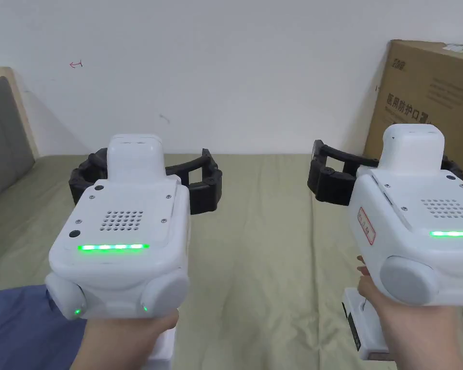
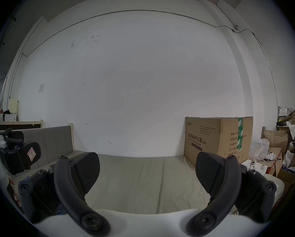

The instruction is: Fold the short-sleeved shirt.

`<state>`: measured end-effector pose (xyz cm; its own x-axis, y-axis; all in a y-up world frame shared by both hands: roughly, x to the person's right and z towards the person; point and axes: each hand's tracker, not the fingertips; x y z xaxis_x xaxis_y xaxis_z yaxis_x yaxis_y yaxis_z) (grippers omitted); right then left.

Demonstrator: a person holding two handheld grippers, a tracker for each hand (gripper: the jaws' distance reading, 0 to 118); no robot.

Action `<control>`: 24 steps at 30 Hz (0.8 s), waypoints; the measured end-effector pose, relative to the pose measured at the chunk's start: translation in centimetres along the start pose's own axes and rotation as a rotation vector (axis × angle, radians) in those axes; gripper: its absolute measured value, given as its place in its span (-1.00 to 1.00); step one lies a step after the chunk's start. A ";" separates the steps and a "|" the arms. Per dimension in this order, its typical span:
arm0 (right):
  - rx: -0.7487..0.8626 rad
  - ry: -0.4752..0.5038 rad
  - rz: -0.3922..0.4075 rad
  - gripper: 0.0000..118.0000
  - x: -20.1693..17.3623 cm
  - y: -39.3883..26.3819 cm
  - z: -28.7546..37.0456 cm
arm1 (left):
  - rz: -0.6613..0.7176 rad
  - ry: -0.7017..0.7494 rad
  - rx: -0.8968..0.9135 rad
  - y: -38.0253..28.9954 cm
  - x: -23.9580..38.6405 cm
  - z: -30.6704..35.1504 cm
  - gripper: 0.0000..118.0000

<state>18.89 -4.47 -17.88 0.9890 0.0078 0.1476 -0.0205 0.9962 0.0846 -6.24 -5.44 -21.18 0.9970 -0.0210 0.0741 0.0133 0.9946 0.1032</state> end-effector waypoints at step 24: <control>-0.025 0.016 -0.009 0.94 -0.1 -0.3 0.0 | -0.026 -0.013 0.008 -0.4 0.7 0.3 0.96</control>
<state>18.76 -4.80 -17.93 0.9914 0.0003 0.1309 -0.0083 0.9981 0.0609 -5.53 -5.89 -20.89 0.9953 -0.0484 0.0844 0.0387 0.9928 0.1132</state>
